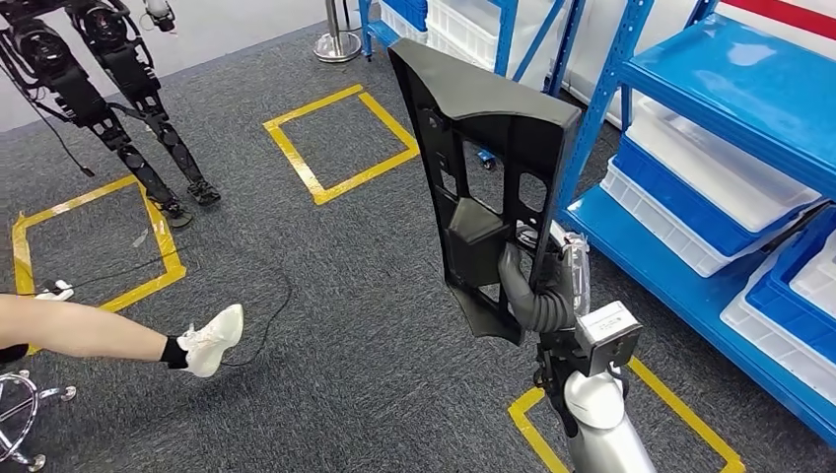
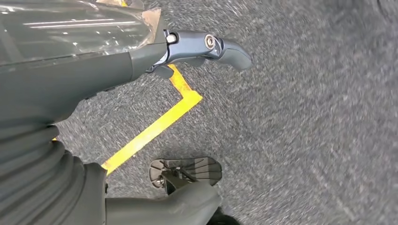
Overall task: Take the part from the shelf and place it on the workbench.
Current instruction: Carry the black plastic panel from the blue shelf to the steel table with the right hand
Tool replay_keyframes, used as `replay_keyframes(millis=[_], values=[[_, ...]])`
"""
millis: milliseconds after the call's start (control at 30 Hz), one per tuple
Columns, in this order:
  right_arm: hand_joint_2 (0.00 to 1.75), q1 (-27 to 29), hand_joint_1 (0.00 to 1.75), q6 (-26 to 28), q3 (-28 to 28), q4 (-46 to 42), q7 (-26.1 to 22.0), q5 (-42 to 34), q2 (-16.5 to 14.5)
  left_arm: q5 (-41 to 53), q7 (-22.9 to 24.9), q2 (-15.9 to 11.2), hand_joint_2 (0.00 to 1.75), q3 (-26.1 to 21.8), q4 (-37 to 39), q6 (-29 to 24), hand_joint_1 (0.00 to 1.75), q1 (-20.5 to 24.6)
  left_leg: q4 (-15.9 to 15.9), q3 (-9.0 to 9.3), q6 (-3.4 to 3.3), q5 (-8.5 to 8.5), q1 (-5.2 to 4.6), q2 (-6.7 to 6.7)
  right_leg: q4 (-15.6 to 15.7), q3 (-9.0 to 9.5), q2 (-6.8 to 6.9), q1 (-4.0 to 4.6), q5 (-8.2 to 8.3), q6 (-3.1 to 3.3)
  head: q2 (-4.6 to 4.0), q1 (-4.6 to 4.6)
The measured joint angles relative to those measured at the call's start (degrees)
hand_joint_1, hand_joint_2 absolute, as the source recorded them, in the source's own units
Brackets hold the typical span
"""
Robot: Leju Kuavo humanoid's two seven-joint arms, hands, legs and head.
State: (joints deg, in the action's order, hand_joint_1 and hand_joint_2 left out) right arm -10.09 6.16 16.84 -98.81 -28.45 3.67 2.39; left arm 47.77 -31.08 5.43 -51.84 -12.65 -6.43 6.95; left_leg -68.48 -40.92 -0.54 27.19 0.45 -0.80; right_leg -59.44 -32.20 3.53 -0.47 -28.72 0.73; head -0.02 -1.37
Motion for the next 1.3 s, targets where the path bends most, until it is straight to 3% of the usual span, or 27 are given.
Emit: replay_keyframes(millis=[67, 133, 200, 267, 333, 400, 433, 467, 533, 600, 667, 700, 767, 833, 900, 933, 967, 1000, 1067, 1133, 1200, 1233, 1300], values=[[1.75, 0.23, 1.75, -0.31, -0.55, -0.11, -0.05, -0.31, -0.37, 0.06, -0.22, -0.22, 1.75, -0.06, -0.36, -0.21, 0.00, -0.16, 6.54, 3.39, -1.00, -1.99, -0.81, -2.35, 0.07, 0.26, 0.90, 0.34, -0.27, -0.15, 0.00, 0.05], [1.75, 0.58, 1.75, -0.68, -1.11, -0.18, -0.08, -0.51, -0.63, -0.29, -0.24, -0.56, 1.75, -0.24, -0.62, -0.55, 0.00, -0.38, 8.50, 4.19, -1.62, -1.93, -1.52, -2.98, 0.23, 0.43, 1.91, 0.53, -0.51, -0.54, 0.00, 0.08], [1.75, 0.98, 1.75, -1.05, -1.53, -0.17, -0.24, -0.83, -0.91, -0.78, 0.21, -0.89, 1.75, -0.74, -0.76, -1.02, 0.00, -0.95, 9.31, 4.60, -2.03, -2.32, -1.46, -1.70, 0.33, 0.67, 2.39, 0.57, -0.77, -1.00, 0.00, 0.09], [1.75, 1.53, 1.75, -1.32, -2.11, -0.16, -0.64, -1.15, -1.08, -0.87, 0.86, -1.04, 1.75, -1.21, -0.83, -1.31, 0.00, -1.44, 10.46, 5.42, -2.56, -2.96, -1.06, -0.45, -2.16, -0.26, 0.21, 0.53, -2.14, -1.13, 0.00, 0.18], [1.75, 2.44, 1.75, -1.59, -2.78, -0.14, -1.02, -1.29, -1.04, -0.80, 0.99, -1.09, 1.75, -1.43, -0.87, -1.38, 0.00, -1.58, 10.92, 5.73, -2.86, -3.25, -0.82, 1.03, -8.71, -3.47, -2.41, 0.30, -4.86, -0.83, 0.01, 0.40], [1.75, 3.47, 1.75, -1.91, -3.31, -0.14, -1.16, -1.20, -0.88, -0.82, 0.54, -1.12, 1.75, -1.52, -0.90, -1.32, 0.00, -1.69, 10.89, 5.70, -2.87, -3.23, -0.79, 2.73, -14.16, -6.58, -3.01, 0.05, -6.44, -1.03, 0.01, 0.58], [1.75, 3.87, 1.75, -2.04, -3.53, -0.15, -1.18, -1.12, -0.81, -0.87, 0.25, -1.11, 1.75, -1.55, -0.90, -1.27, 0.00, -1.78, 10.84, 5.71, -2.84, -3.21, -0.75, 3.54, -14.29, -6.90, -3.11, -0.12, -6.03, -1.49, 0.00, 0.58], [1.75, 4.15, 1.75, -2.13, -3.73, -0.21, -1.17, -1.01, -0.77, -0.92, 0.03, -1.10, 1.75, -1.57, -0.90, -1.20, 0.00, -1.87, 10.72, 5.71, -2.74, -3.17, -0.68, 4.33, -12.27, -6.14, -3.32, -0.34, -4.82, -2.15, 0.00, 0.59], [1.75, 4.47, 1.75, -2.15, -4.02, -0.45, -1.17, -0.81, -0.70, -0.89, 0.09, -1.08, 1.75, -1.60, -0.90, -1.15, 0.00, -1.91, 10.13, 5.62, -2.26, -2.88, -0.54, 5.77, -5.00, -2.88, -4.75, -0.92, -1.69, -3.33, 0.00, 0.61], [1.75, 4.65, 1.75, -2.19, -4.19, -0.71, -1.08, -0.71, -0.62, -0.74, 0.88, -1.08, 1.75, -1.61, -0.90, -1.33, 0.00, -1.89, 9.45, 5.29, -1.51, -2.49, -0.51, 6.78, -0.50, -0.70, -5.78, -1.09, -0.08, -3.08, 0.00, 0.61], [1.75, 4.69, 1.75, -2.25, -4.32, -0.79, -0.90, -0.74, -0.52, -0.73, 1.54, -1.07, 1.75, -1.67, -0.90, -1.50, 0.00, -1.92, 9.34, 4.91, -0.88, -2.49, -0.36, 7.44, -0.02, -0.38, -5.27, -0.79, 0.20, -1.96, 0.00, 0.57], [1.75, 4.67, 1.75, -2.28, -4.39, -0.80, -0.82, -0.78, -0.47, -0.77, 1.52, -1.03, 1.75, -1.74, -0.90, -1.44, 0.00, -1.93, 9.24, 4.75, -0.64, -2.48, -0.21, 7.24, 0.06, -0.32, -4.88, -0.77, 0.34, -1.56, 0.00, 0.55], [1.75, 4.70, 1.75, -2.35, -4.50, -0.81, -0.67, -0.92, -0.45, -0.75, 1.17, -0.96, 1.75, -1.85, -0.90, -1.23, 0.00, -1.75, 7.00, 3.66, -0.15, -1.13, -0.12, 4.89, 0.28, -0.17, -4.00, -0.85, 0.52, -0.84, 0.00, 0.35], [1.75, 4.89, 1.75, -2.38, -4.58, -0.80, -0.53, -1.11, -0.41, -0.44, 1.13, -0.92, 1.75, -1.86, -0.90, -1.15, 0.00, -1.34, 0.65, 0.58, 0.32, 2.19, -0.04, 2.08, 0.37, -0.02, -2.91, -0.64, 0.41, -0.19, 0.00, 0.12], [1.75, 5.18, 1.75, -2.39, -4.64, -0.79, -0.38, -1.24, -0.37, -0.02, 1.69, -0.90, 1.75, -1.85, -0.87, -1.24, 0.00, -1.17, -5.74, -2.76, 0.53, 4.53, 0.16, 1.33, 0.36, 0.04, -1.65, -0.29, 0.22, 0.20, 0.00, 0.11], [1.75, 5.32, 1.75, -2.45, -4.66, -0.79, -0.28, -1.23, -0.36, 0.12, 2.02, -0.88, 1.75, -1.84, -0.86, -1.30, 0.00, -1.23, -6.57, -3.27, 0.49, 4.33, 0.20, 1.23, 0.35, 0.08, -1.06, -0.16, 0.13, 0.32, 0.00, 0.10], [1.75, 5.42, 1.75, -2.54, -4.67, -0.78, -0.20, -1.16, -0.37, 0.20, 2.29, -0.89, 1.75, -1.84, -0.85, -1.34, 0.00, -1.32, -5.17, -2.62, 0.32, 3.15, 0.19, 1.09, 0.36, 0.17, -0.52, -0.04, 0.02, 0.37, 0.00, 0.10], [1.75, 5.49, 1.75, -2.65, -4.67, -0.78, -0.14, -1.04, -0.36, 0.18, 2.46, -0.90, 1.75, -1.84, -0.84, -1.38, 0.00, -1.40, -1.81, -0.87, 0.00, 1.34, 0.09, 0.63, 0.37, 0.29, 0.00, 0.06, -0.09, 0.40, 0.00, 0.10], [1.75, 5.58, 1.75, -2.82, -4.67, -0.78, -0.09, -0.76, -0.36, -0.02, 2.51, -0.97, 1.75, -1.90, -0.84, -1.36, 0.00, -1.38, 5.66, 3.05, -0.94, -1.26, -0.53, -1.75, 0.43, 0.56, 0.98, 0.34, -0.37, 0.23, 0.00, 0.15], [1.75, 5.71, 1.75, -2.88, -4.67, -0.78, -0.07, -0.63, -0.34, -0.16, 2.44, -1.02, 1.75, -1.97, -0.84, -1.32, 0.00, -1.36, 8.76, 4.56, -1.64, -1.71, -1.23, -3.05, 0.53, 0.73, 1.94, 0.48, -0.61, -0.13, 0.00, 0.17], [1.75, 5.88, 1.75, -2.90, -4.68, -0.78, -0.04, -0.57, -0.34, -0.22, 2.46, -1.13, 1.75, -2.15, -0.84, -1.30, 0.00, -1.58, 9.37, 4.82, -2.12, -1.97, -1.34, -1.84, 0.76, 0.96, 2.88, 0.51, -0.85, -0.64, 0.00, 0.14], [1.75, 5.98, 1.75, -2.90, -4.68, -0.75, -0.04, -0.49, -0.33, -0.26, 2.58, -1.12, 1.75, -2.28, -0.81, -1.32, 0.00, -1.75, 10.08, 5.33, -2.35, -2.23, -1.24, -1.22, 0.58, 1.09, 2.43, 0.46, -1.10, -0.89, 0.00, 0.25], [1.75, 6.30, 1.75, -2.75, -4.71, -0.70, -0.33, -0.07, -0.26, -0.25, 3.06, -1.02, 1.75, -2.48, -0.67, -1.32, 0.00, -1.95, 11.39, 6.47, -2.85, -2.88, -0.82, 0.03, -2.53, -0.04, -0.21, 0.39, -2.66, -0.97, 0.00, 0.42]])
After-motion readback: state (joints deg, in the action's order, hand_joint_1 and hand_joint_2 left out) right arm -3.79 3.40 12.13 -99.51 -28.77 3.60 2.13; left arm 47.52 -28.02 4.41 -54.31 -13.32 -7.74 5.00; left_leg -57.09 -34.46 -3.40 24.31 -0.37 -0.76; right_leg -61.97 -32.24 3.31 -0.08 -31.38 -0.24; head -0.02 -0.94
